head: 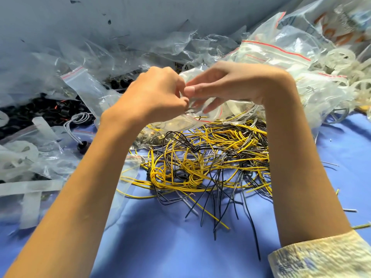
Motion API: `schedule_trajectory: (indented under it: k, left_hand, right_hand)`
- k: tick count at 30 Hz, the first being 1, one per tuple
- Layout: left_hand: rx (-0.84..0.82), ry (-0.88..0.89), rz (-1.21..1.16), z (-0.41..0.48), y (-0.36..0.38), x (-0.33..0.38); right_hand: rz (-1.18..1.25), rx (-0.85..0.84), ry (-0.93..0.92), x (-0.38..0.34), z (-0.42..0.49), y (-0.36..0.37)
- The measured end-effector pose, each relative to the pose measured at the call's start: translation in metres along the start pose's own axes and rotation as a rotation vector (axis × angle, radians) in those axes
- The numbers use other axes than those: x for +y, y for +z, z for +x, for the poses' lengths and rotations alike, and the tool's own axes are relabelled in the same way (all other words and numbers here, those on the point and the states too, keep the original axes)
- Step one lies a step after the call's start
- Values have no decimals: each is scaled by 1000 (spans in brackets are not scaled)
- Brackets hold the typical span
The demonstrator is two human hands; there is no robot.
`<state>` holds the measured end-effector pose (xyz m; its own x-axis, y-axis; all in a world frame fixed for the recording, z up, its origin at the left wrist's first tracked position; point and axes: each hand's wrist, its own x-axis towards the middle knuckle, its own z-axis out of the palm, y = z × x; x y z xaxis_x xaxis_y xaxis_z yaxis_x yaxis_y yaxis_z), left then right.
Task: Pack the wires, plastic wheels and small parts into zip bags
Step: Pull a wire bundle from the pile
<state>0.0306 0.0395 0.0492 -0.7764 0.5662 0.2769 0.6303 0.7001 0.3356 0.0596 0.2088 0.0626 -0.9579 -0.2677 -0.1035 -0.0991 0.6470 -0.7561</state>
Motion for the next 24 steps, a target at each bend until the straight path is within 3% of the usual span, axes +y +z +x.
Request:
schedule_trajectory:
  k: [5,10,16,24]
  left_hand:
    - [-18,3,-17,2,2,-5]
    - [-34,35,-10,3,3,-6]
    - [-7,17,6,5,5,-6]
    - [4,34,-15,6,3,-8]
  right_hand:
    - [-256,86,204,3,6,-2]
    - [-332,204,181,2,10,-4]
    - [-142,68,53,-6,10,8]
    - [-159,-12,109,-5,14,14]
